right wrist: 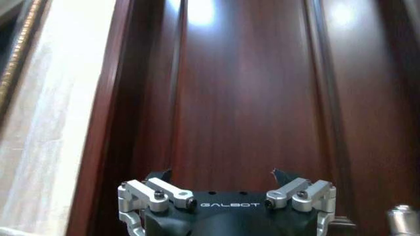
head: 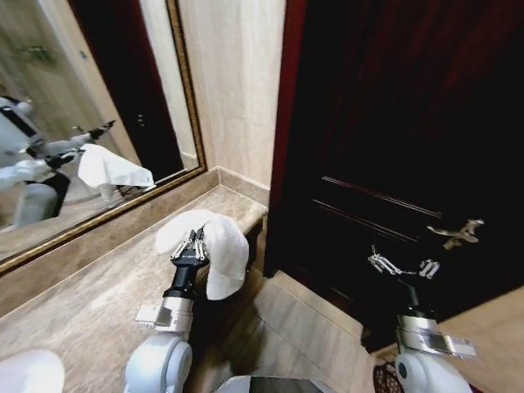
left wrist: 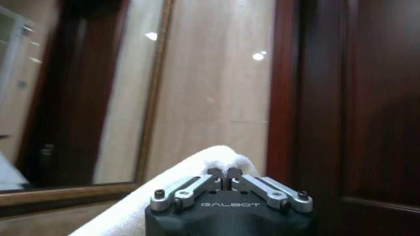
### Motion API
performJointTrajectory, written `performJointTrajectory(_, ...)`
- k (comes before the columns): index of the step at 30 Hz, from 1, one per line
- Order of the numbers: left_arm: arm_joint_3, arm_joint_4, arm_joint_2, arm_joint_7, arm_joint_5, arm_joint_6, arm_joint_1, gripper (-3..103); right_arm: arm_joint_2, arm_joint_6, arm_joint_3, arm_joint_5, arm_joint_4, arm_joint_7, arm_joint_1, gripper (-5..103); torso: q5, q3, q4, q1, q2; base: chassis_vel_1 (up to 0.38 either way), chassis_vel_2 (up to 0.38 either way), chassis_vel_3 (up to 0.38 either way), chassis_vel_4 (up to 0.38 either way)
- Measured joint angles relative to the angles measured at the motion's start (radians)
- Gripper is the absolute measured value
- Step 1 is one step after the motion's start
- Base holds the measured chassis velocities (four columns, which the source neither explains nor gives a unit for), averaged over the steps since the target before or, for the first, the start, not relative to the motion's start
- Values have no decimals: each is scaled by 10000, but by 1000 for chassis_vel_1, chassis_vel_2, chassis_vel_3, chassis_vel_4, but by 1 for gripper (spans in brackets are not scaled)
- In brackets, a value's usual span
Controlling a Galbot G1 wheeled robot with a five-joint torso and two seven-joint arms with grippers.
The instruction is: Discard the used towel into the hamper.
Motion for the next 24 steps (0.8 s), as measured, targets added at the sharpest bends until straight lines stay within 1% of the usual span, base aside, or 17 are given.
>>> performJointTrajectory(1,0,-1,6,156,-20,-18,11,3,1,0,-13,12,12,0,11,100,0,1,0,0,0,-93,-102,-103,-108)
performJointTrajectory(4,20,35,15,292,-41,-37,-4,3,18,0,-40,24,31,2,35,100,0,0,1,0,0,-104,-105,-110,-118)
performJointTrajectory(18,6,181,48,421,-116,-84,-15,3,110,157,-49,64,-109,-99,-23,100,0,0,-1,1,0,-122,-124,-119,-131)
performJointTrajectory(24,6,249,32,422,-118,-125,-30,3,128,140,-124,236,26,-101,-88,100,-1,0,1,0,0,-129,-126,-128,-116)
